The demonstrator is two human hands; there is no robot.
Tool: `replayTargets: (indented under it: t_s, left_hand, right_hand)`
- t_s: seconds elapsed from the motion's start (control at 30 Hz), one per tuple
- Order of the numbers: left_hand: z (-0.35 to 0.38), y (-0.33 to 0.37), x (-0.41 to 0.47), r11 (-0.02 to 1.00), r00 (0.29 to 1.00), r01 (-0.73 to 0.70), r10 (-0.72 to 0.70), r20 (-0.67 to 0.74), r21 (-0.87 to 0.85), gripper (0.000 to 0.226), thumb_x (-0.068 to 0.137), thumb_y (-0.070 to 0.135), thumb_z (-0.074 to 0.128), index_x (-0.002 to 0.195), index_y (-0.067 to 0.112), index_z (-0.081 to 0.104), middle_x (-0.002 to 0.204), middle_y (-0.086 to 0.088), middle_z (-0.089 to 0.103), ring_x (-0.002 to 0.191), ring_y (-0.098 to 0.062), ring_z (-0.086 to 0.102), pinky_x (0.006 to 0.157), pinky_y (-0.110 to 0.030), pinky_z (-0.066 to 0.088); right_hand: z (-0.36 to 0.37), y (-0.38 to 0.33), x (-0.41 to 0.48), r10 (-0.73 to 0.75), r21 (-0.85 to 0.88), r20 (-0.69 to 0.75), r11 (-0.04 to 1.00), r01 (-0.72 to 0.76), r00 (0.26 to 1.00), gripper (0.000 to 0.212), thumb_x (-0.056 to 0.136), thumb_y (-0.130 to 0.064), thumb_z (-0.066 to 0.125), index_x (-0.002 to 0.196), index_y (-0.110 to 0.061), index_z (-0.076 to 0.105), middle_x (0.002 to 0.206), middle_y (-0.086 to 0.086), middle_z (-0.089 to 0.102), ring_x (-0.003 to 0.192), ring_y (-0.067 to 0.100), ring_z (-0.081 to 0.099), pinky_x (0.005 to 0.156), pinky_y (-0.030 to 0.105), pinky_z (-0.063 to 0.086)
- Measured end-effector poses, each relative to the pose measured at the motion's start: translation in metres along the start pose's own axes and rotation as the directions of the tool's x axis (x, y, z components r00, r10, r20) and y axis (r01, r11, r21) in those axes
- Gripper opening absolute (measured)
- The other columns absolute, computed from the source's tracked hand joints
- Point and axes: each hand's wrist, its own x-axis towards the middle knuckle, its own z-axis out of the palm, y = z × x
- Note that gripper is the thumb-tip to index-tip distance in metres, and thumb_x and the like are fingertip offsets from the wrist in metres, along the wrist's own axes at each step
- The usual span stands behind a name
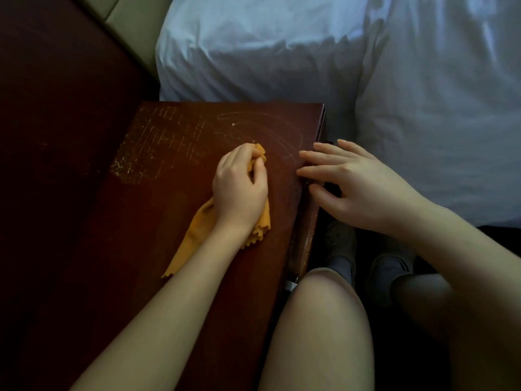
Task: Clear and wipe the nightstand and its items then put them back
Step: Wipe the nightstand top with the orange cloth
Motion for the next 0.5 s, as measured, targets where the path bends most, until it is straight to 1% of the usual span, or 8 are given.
replayTargets:
  t_s: [0.1, 0.2, 0.3, 0.37, 0.43, 0.5]
  left_hand:
    - [0.008, 0.014, 0.0, 0.999, 0.999, -0.048, 0.048, 0.014, -0.01, 0.008, 0.088, 0.011, 0.052, 0.088, 0.01, 0.06, 0.091, 0.002, 0.063, 0.091, -0.013, 0.055, 0.075, -0.011, 0.029]
    - [0.009, 0.022, -0.002, 0.993, 0.992, -0.107, 0.11, 0.062, -0.041, 0.008, 0.088, 0.011, 0.052, 0.087, 0.011, 0.06, 0.092, 0.002, 0.063, 0.091, -0.009, 0.052, 0.076, -0.009, 0.028]
    - [0.003, 0.02, -0.013, 0.985, 0.981, -0.151, 0.16, 0.113, -0.083, 0.008, 0.088, 0.012, 0.053, 0.088, 0.012, 0.061, 0.096, 0.004, 0.063, 0.094, 0.0, 0.047, 0.08, -0.005, 0.029]
    - [-0.004, 0.014, -0.026, 0.98, 0.975, -0.161, 0.176, 0.138, -0.112, 0.008, 0.088, 0.013, 0.054, 0.088, 0.014, 0.062, 0.1, 0.01, 0.06, 0.097, 0.004, 0.044, 0.084, -0.001, 0.029]
    - [-0.008, 0.01, -0.036, 0.985, 0.98, -0.137, 0.151, 0.134, -0.107, 0.008, 0.088, 0.013, 0.055, 0.09, 0.016, 0.063, 0.101, 0.013, 0.058, 0.099, 0.006, 0.043, 0.086, 0.002, 0.028]
    - [-0.008, 0.009, -0.037, 0.992, 0.988, -0.101, 0.109, 0.108, -0.081, 0.008, 0.089, 0.012, 0.055, 0.091, 0.014, 0.063, 0.101, 0.008, 0.061, 0.098, 0.003, 0.045, 0.085, 0.003, 0.026]
  right_hand:
    - [0.0, -0.006, 0.0, -0.008, -0.012, -0.002, 1.0, 0.008, 1.0, 0.026, 0.089, -0.023, 0.051, 0.104, -0.019, 0.072, 0.137, 0.002, 0.05, 0.136, 0.018, 0.034, 0.113, 0.034, 0.012]
    - [-0.004, -0.007, -0.005, 0.021, 0.003, -0.011, 1.0, -0.021, 1.0, 0.03, 0.09, -0.026, 0.046, 0.1, -0.02, 0.073, 0.137, 0.0, 0.05, 0.136, 0.015, 0.032, 0.113, 0.031, 0.01]
    - [-0.005, -0.009, -0.011, 0.07, 0.007, -0.023, 0.997, -0.07, 0.997, 0.033, 0.09, -0.028, 0.042, 0.106, -0.021, 0.071, 0.138, -0.003, 0.05, 0.136, 0.011, 0.03, 0.112, 0.028, 0.01]
    - [-0.004, -0.008, -0.015, 0.09, -0.014, 0.004, 0.996, -0.09, 0.996, 0.034, 0.092, -0.03, 0.041, 0.112, -0.022, 0.068, 0.139, -0.004, 0.048, 0.137, 0.011, 0.028, 0.113, 0.028, 0.01]
    - [-0.003, -0.006, -0.017, 0.107, -0.043, 0.049, 0.994, -0.105, 0.993, 0.034, 0.094, -0.031, 0.04, 0.116, -0.023, 0.065, 0.141, -0.006, 0.046, 0.138, 0.01, 0.025, 0.113, 0.028, 0.008]
    - [-0.002, -0.005, -0.016, 0.137, -0.067, 0.074, 0.989, -0.132, 0.988, 0.035, 0.095, -0.031, 0.038, 0.119, -0.024, 0.063, 0.143, -0.006, 0.043, 0.139, 0.01, 0.023, 0.113, 0.028, 0.006]
